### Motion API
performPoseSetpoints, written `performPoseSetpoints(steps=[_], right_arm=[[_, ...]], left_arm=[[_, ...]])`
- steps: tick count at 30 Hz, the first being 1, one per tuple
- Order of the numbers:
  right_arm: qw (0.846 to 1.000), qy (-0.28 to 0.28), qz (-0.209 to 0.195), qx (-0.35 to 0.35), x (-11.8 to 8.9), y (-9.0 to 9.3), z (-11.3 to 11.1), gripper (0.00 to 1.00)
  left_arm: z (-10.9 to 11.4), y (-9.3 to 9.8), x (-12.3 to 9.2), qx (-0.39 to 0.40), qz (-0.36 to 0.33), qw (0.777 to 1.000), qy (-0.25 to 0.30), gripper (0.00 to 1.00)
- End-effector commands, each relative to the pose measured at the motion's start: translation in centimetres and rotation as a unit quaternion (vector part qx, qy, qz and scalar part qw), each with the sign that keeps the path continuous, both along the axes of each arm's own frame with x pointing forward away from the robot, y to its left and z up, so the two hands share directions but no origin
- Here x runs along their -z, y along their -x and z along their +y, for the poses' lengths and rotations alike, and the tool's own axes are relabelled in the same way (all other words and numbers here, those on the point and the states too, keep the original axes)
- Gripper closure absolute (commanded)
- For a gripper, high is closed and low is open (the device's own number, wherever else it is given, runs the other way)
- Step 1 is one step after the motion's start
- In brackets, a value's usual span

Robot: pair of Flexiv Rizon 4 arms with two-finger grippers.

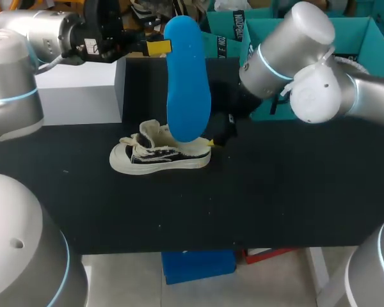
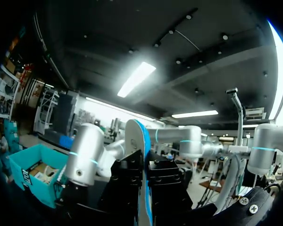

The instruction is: Take the shoe out of the shoebox, open the shoe tongue, remove and reinsert the insole, then place the shoe into the shoebox

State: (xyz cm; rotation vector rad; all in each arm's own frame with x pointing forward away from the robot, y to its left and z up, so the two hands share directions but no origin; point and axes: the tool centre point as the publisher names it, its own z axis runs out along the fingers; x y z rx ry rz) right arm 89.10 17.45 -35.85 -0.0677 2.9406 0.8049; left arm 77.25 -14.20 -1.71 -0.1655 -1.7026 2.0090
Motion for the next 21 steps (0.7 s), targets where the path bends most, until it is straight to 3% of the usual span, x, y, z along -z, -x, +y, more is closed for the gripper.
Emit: performPoseSetpoints(steps=[1,10,21], right_arm=[[0.997,-0.077,0.001,-0.008,0.57,0.04,-0.17,0.0],[0.985,-0.174,0.004,-0.013,1.08,0.08,0.05,0.0],[0.982,-0.19,0.008,-0.015,1.36,0.05,0.22,0.0]], left_arm=[[-0.01,0.07,0.08,-0.001,-0.001,1.0,0.0,1.0],[-0.01,0.07,0.08,-0.001,-0.001,1.0,0.0,1.0],[-0.01,0.07,0.08,-0.001,-0.001,1.0,0.0,1.0]])
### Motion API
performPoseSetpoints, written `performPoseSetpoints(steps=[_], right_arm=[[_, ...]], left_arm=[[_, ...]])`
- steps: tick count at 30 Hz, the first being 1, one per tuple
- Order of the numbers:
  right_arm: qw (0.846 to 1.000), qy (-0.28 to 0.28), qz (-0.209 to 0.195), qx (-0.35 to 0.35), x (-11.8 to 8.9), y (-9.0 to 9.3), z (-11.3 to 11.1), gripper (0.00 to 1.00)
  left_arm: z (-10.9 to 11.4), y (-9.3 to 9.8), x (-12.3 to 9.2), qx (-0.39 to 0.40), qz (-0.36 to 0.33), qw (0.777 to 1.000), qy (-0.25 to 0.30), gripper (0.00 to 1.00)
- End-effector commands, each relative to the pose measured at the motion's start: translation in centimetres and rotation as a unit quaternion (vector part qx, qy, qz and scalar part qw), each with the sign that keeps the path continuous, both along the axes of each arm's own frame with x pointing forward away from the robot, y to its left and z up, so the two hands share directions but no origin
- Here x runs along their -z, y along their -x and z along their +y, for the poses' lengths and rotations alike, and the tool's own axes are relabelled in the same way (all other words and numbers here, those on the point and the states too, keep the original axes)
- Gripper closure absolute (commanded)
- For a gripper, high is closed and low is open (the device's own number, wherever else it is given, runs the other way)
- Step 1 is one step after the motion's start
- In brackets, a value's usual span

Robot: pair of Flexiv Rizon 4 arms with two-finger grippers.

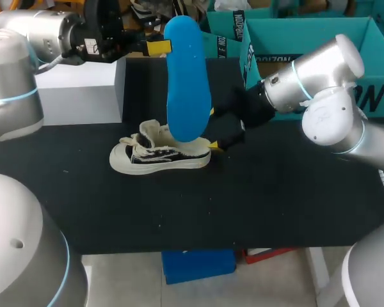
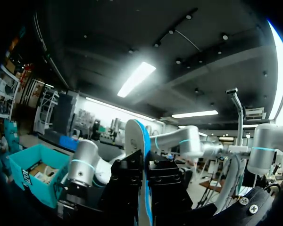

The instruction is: Take the shoe out of the shoebox, open the shoe tongue, remove and reinsert the insole, then place the shoe into the shoebox

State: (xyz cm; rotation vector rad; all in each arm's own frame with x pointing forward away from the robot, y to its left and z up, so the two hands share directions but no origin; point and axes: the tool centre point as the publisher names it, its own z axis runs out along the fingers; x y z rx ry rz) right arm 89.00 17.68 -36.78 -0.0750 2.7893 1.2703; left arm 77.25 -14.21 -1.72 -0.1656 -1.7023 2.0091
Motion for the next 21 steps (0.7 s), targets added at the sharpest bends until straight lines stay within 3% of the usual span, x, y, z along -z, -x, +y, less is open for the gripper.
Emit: performPoseSetpoints(steps=[1,14,21], right_arm=[[1.0,-0.031,0.0,-0.002,0.45,-0.06,-0.01,0.0],[1.0,-0.026,0.009,-0.001,1.14,-0.08,0.11,0.0],[0.998,0.066,0.006,-0.003,0.33,-0.64,0.01,0.0]], left_arm=[[-0.01,0.07,0.08,-0.001,-0.001,1.0,0.0,1.0],[-0.01,0.07,0.08,-0.001,-0.001,1.0,0.0,1.0],[-0.01,0.07,0.08,-0.001,-0.001,1.0,0.0,1.0]])
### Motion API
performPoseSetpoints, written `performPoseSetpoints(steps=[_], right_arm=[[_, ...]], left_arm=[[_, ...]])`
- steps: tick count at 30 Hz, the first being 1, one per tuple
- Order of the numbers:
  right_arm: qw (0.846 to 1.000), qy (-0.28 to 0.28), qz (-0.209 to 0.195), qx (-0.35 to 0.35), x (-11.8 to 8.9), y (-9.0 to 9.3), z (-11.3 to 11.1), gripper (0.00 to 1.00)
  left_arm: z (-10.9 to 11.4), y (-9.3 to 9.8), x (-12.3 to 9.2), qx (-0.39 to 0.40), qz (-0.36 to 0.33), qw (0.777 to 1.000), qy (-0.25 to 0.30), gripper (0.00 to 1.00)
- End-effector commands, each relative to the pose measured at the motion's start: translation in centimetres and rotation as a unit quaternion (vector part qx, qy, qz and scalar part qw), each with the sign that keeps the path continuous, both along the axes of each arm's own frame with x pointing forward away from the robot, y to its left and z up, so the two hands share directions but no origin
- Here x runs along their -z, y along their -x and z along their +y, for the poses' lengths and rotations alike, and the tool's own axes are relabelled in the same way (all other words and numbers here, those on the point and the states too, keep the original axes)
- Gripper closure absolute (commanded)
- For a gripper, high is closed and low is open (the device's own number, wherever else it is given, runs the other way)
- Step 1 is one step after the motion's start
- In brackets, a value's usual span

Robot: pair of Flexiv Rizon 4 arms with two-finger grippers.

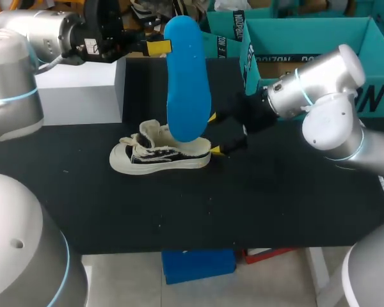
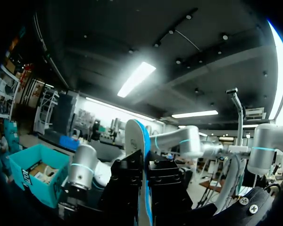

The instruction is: Take the shoe out of the shoebox, open the shoe tongue, remove and reinsert the insole, then place the shoe into the shoebox

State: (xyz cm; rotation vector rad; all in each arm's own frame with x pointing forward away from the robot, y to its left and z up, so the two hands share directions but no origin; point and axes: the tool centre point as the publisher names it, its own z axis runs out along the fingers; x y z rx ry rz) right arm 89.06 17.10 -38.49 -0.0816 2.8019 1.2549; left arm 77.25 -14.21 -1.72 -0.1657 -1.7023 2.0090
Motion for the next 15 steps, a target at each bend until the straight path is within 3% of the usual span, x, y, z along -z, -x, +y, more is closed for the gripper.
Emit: performPoseSetpoints(steps=[1,7,15], right_arm=[[0.997,0.075,0.004,-0.002,-1.5,-0.7,0.6,0.0],[0.986,0.165,0.007,-0.013,-1.9,-1.8,1.3,0.0],[0.956,0.293,0.021,-0.026,-1.9,-2.7,2.7,0.0]], left_arm=[[0.0,0.1,0.1,-0.001,-0.001,1.0,0.0,1.0],[0.0,0.1,0.1,-0.001,-0.001,1.0,0.0,1.0],[0.0,0.1,0.1,-0.001,-0.001,1.0,0.0,1.0]])
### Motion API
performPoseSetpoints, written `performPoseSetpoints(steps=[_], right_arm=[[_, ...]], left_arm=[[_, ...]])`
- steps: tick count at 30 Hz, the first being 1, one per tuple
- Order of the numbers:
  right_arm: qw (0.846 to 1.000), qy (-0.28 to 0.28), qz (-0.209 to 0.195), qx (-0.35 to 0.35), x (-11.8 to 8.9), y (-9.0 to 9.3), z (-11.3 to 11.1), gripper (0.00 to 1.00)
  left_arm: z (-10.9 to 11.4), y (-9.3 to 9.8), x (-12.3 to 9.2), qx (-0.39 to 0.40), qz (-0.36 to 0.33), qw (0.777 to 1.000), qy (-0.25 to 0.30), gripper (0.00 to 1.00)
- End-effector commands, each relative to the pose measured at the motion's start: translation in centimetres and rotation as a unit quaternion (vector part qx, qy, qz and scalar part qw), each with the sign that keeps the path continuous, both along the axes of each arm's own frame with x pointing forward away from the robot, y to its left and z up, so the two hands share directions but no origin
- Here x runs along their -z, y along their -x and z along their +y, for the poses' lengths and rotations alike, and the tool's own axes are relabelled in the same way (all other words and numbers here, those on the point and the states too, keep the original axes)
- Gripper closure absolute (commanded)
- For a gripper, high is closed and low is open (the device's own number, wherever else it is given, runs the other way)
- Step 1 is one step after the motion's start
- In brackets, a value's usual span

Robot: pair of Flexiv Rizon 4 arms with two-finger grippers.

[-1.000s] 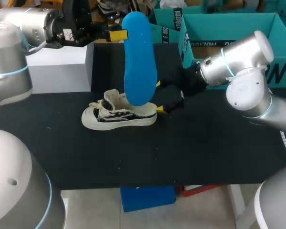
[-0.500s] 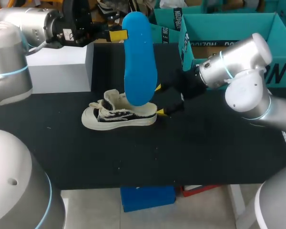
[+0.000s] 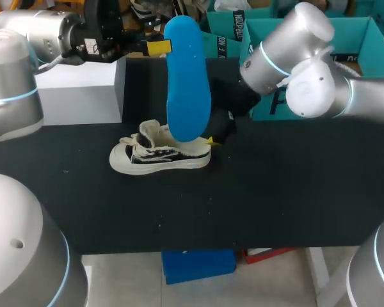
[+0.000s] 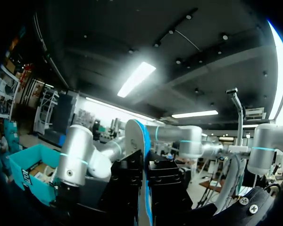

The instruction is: Take the shoe out of the shoebox, open the shoe tongue, remove and reinsert the insole, then place the shoe into the shoebox

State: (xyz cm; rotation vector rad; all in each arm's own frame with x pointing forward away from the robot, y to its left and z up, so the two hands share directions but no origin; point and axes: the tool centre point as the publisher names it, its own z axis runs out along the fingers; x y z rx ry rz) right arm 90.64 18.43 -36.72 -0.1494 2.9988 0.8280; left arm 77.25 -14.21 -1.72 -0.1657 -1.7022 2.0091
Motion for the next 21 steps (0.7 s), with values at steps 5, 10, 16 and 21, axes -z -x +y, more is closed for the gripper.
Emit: performPoseSetpoints(steps=[5,10,16,21], right_arm=[[0.984,0.179,0.014,-0.005,0.1,-1.3,2.1,0.0],[0.981,0.19,0.022,-0.002,0.5,-1.5,3.1,0.0],[0.981,0.19,0.026,-0.001,1.0,-1.8,4.3,0.0],[0.98,0.195,0.03,-0.003,1.3,-2.0,5.3,0.0]], left_arm=[[0.0,0.1,0.1,-0.001,-0.001,1.0,0.0,1.0],[0.0,0.1,0.1,-0.001,-0.001,1.0,0.0,1.0],[0.0,0.1,0.1,-0.001,-0.001,1.0,0.0,1.0],[0.0,0.1,0.1,-0.001,-0.001,1.0,0.0,1.0]])
